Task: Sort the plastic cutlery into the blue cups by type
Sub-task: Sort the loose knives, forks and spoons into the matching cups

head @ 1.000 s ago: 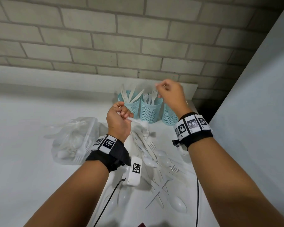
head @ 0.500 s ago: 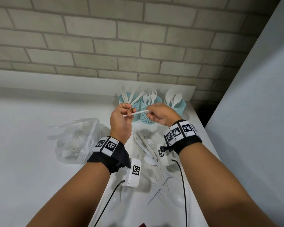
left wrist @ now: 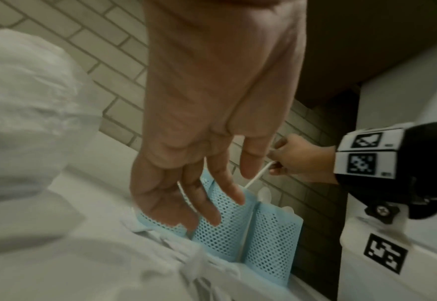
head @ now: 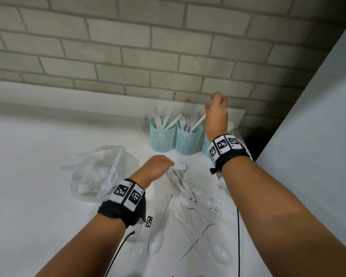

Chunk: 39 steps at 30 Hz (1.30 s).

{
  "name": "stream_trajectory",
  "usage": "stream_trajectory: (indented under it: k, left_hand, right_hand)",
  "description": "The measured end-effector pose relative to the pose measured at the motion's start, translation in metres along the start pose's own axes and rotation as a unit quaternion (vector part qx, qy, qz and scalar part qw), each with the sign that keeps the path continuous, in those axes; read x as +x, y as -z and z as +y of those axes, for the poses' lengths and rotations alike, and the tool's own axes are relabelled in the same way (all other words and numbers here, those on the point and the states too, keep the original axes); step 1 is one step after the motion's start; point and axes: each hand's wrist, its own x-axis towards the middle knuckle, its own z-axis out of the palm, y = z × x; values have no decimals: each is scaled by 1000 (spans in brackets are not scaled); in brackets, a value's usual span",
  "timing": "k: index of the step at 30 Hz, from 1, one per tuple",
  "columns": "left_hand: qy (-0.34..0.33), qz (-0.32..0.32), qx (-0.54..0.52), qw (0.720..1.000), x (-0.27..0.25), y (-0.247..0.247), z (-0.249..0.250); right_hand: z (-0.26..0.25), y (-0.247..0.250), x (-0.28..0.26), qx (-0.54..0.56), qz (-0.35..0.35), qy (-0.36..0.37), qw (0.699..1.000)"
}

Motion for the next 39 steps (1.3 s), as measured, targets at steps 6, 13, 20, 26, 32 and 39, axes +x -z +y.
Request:
stream_trajectory:
  k: [6, 13, 20, 26, 32, 39]
  left_hand:
    - [33, -52, 186, 981, -8, -1, -15]
    - [85, -110, 337, 931, -35, -2, -22]
    - [95, -143, 426, 888, -65, -26, -29]
    - [81, -150, 477, 862, -92, -45, -32]
    - [78, -135, 476, 865, -103, -58, -39]
    - [78, -93, 345, 931, -73, -72, -42]
  right_hand:
    - [7, -17, -16, -61, -143, 7, 988]
    - [-2, 36, -18, 114, -190, -42, 974]
    - [26, 82, -54, -179, -598, -154, 766]
    - [64, 86, -105, -376, -645, -167, 644]
    - [38, 111, -149, -336, -634, -166, 677]
    - [15, 86, -175, -318, -631, -145, 693]
